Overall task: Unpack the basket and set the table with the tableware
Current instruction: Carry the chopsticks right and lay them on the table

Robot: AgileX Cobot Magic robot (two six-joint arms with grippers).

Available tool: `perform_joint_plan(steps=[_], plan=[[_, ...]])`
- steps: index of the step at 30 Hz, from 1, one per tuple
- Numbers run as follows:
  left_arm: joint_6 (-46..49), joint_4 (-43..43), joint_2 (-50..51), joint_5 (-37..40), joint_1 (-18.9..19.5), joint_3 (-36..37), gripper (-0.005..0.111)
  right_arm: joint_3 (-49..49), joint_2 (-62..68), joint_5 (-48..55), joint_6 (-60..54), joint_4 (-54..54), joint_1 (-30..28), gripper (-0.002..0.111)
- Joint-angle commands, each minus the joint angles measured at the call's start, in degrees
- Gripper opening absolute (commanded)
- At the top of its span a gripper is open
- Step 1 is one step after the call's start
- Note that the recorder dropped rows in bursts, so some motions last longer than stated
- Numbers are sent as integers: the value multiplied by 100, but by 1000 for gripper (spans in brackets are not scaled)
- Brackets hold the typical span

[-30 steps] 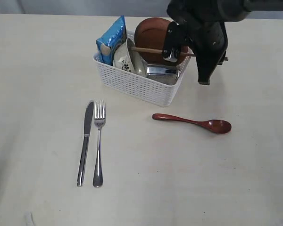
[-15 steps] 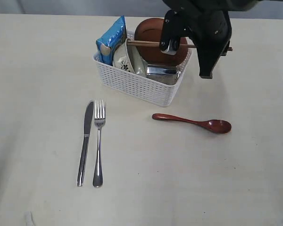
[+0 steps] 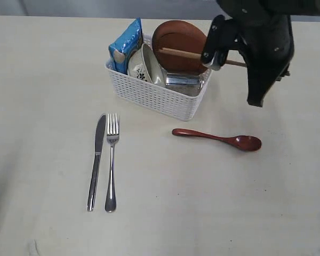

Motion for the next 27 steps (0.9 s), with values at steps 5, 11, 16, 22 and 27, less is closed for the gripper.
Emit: perform_joint_plan(steps=[5,11,16,22,27], plan=[[32,18,-19,-10,5,22,0,1005,-442,-1,1222,34,-932,0],[32,18,-19,-10,5,22,0,1586,-442,-1,1347,1279,-2089,0],[32,18,-19,-10,5,22,0,1962,-308,-911,1223,2780,-3065,0],[32,18,-19,-10,5,22,0,2049,370,-1119,1128,3235,-3137,0],[32,18,-19,-10,5,22,0,2049,564,-1607,1232,3314,-3137,17]])
